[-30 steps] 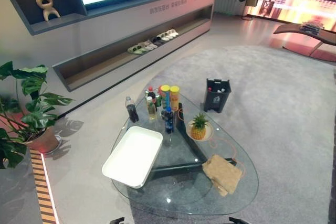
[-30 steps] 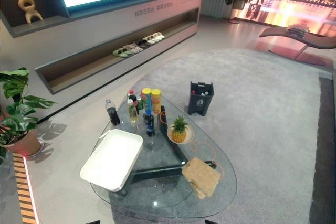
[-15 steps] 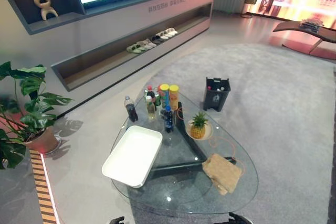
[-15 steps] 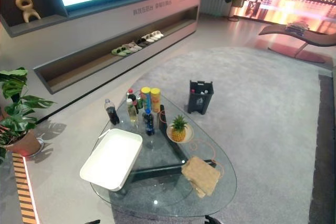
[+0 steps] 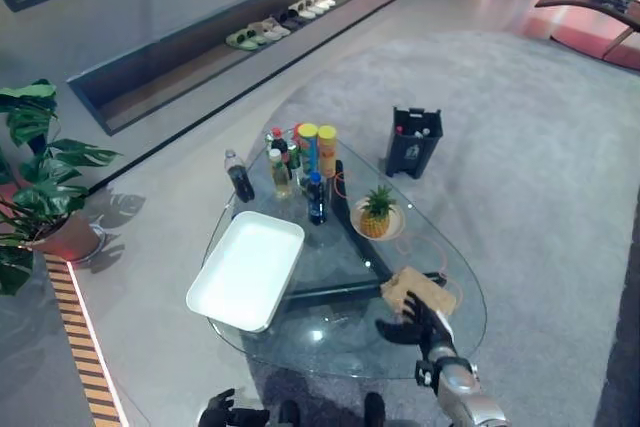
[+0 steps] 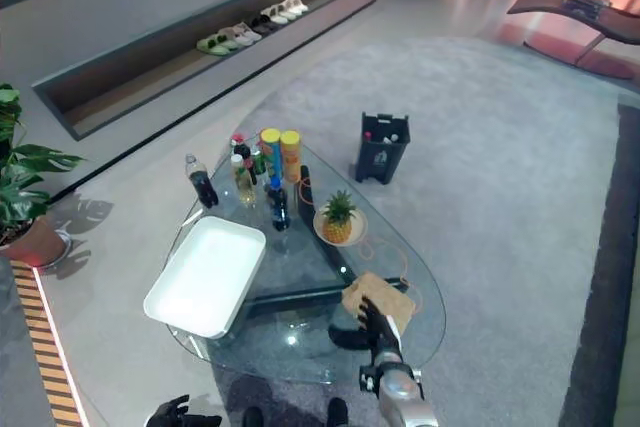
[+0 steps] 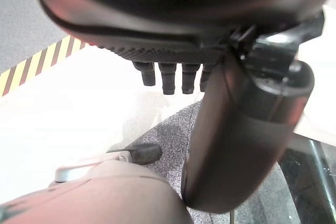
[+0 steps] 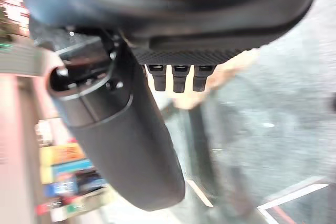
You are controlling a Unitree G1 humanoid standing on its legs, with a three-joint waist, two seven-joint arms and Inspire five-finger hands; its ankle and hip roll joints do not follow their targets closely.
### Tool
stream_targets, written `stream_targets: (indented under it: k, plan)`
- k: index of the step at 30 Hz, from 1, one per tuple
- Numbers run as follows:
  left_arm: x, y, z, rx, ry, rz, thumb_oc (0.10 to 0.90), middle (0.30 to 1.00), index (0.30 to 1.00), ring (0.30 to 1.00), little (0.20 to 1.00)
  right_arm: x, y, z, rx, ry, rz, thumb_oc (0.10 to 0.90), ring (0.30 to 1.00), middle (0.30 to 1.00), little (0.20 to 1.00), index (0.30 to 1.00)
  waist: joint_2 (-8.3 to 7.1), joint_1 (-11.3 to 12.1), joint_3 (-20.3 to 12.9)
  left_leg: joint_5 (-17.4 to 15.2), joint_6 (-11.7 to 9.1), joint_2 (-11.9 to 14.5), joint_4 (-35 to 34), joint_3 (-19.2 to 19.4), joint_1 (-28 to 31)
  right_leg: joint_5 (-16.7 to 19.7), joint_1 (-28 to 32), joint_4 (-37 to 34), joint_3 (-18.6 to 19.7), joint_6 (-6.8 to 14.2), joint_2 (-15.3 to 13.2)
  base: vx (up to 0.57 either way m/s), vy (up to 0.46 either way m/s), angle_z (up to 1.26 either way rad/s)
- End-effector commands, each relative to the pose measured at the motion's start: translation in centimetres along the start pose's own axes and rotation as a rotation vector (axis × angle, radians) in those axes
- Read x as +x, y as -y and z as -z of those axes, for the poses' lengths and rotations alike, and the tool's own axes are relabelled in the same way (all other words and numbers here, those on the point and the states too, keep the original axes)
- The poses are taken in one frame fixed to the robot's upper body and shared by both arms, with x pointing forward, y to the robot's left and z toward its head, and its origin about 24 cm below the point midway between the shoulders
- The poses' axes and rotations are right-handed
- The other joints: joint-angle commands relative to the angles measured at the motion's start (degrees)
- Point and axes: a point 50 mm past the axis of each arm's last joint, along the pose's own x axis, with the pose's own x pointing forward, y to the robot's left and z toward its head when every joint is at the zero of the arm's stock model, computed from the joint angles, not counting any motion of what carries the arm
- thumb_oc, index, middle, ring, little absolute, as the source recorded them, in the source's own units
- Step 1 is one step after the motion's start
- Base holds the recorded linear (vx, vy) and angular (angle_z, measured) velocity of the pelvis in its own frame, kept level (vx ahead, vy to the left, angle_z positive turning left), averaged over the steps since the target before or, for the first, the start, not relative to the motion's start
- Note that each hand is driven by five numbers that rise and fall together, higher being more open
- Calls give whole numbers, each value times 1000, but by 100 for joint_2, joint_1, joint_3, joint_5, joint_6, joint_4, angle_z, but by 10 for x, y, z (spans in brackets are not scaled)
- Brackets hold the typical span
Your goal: Wipe the table with a cloth and put it in the basket.
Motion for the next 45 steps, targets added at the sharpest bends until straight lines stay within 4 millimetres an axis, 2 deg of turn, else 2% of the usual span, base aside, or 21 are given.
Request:
stream_targets:
  k: [1,3,7,14,18,23,27,30,35,39,45]
  plan:
    - [1,4,-4,37,23,-18,800,900,900,900,900,6,-1,-76,-37,367,49,800,900,900,900,900,-126,-121,343,-102,193,-15,506,1,-503,-42,-334,432,-181,79,-279,-96,22,-1]
    - [2,4,-11,31,43,-23,800,900,900,900,900,6,1,-89,-55,429,79,800,900,900,900,900,-113,-129,477,-108,195,-32,638,1,-664,-76,-478,564,-180,48,-271,-110,16,-1]
    - [5,3,-34,12,98,-32,800,900,900,900,900,8,5,-131,-114,593,191,800,900,900,900,900,-85,-163,922,-124,171,-110,1118,-16,-1197,-119,-916,914,-187,-37,-288,-145,20,1]
    - [7,2,-49,-13,146,-33,800,900,900,900,900,5,22,-166,-398,718,482,800,900,900,900,900,-11,-195,1368,-203,172,-209,1642,-18,-1790,-150,-1426,1257,-138,-84,-336,-83,43,-1]
    - [8,-1,-69,-36,191,-38,800,900,900,900,900,3,31,-193,-528,785,646,800,900,900,900,900,24,-208,1682,-232,153,-192,2007,19,-2252,-191,-1849,1569,-154,-108,-359,-112,39,-6]
    - [8,-1,-84,-37,234,-37,800,900,900,900,900,-2,34,-214,-604,864,767,800,900,900,900,900,42,-179,1985,-281,172,-196,2265,5,-2577,-220,-2153,1810,-154,-96,-394,-55,9,-1]
    - [8,-1,-91,-39,253,-37,800,900,900,900,900,-4,35,-225,-636,902,806,800,900,900,900,900,44,-161,2079,-282,179,-204,2340,14,-2727,-220,-2296,1887,-161,-83,-400,-28,-2,1]
    - [6,1,-103,-45,282,-30,800,900,900,900,900,-7,29,-246,-650,955,797,800,900,900,900,900,65,-124,2087,-289,193,-250,2531,-25,-3211,-222,-2771,2085,-133,-62,-406,-10,0,0]
    - [6,1,-111,-32,303,-27,800,900,900,900,900,-8,28,-260,-682,977,827,800,900,900,900,900,86,-65,2087,-297,208,-271,2644,-28,-3565,-220,-3143,2225,-127,-41,-419,5,-9,6]
    - [5,1,-116,-24,322,-27,800,900,900,900,900,-6,29,-266,-628,959,803,800,900,900,900,900,90,-31,2087,-298,222,-302,2709,-40,-3768,-210,-3362,2308,-135,-28,-421,7,-4,5]
    - [2,3,-128,-38,351,-21,800,900,900,900,900,-3,17,-270,-631,936,663,800,900,900,900,900,126,7,2087,-309,242,-348,2879,-75,-4235,-227,-3876,2557,-112,-35,-396,21,16,4]
